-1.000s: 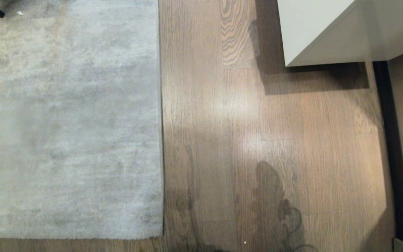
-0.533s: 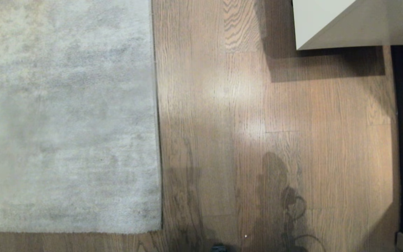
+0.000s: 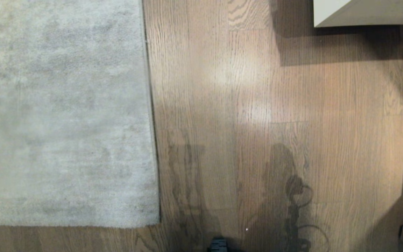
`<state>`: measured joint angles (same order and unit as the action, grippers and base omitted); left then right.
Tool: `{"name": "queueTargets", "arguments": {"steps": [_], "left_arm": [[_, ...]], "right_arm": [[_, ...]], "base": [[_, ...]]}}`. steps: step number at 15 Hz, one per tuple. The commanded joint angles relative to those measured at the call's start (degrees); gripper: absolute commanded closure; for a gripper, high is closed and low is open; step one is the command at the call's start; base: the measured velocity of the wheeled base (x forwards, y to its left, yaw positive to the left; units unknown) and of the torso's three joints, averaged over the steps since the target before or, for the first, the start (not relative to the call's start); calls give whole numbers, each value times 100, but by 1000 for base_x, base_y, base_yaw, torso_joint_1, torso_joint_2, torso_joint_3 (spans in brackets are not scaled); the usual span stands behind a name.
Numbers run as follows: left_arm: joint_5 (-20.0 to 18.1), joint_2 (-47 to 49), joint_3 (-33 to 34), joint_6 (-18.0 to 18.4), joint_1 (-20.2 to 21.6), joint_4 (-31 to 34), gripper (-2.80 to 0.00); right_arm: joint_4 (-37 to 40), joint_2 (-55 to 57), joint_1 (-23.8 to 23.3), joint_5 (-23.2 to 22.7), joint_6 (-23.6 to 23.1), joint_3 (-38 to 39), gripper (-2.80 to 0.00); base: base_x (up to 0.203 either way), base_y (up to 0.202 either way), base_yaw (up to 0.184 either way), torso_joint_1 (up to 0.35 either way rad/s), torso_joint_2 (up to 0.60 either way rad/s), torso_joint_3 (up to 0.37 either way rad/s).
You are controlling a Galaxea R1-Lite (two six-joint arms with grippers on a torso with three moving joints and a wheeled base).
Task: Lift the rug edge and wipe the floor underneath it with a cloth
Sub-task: Put down the rag
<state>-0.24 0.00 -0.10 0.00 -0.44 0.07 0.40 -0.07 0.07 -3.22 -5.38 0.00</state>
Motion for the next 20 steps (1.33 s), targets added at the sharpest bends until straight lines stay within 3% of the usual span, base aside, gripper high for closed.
{"name": "queueTargets", "arguments": {"steps": [1, 13, 20], "left_arm": [[-2, 0, 1, 0, 0, 1, 0], [-2, 0, 1, 0, 0, 1, 0], [-2, 0, 1, 0, 0, 1, 0]], "right_arm": [[4, 7, 1, -3, -7, 0, 0], [101, 38, 1, -20, -9, -303, 0], [86, 813, 16, -10, -1, -593, 0]], "base": [[0, 0, 0, -2, -2, -115], [0, 0, 0, 0, 0, -10], [0, 0, 0, 0, 0, 0]]}}
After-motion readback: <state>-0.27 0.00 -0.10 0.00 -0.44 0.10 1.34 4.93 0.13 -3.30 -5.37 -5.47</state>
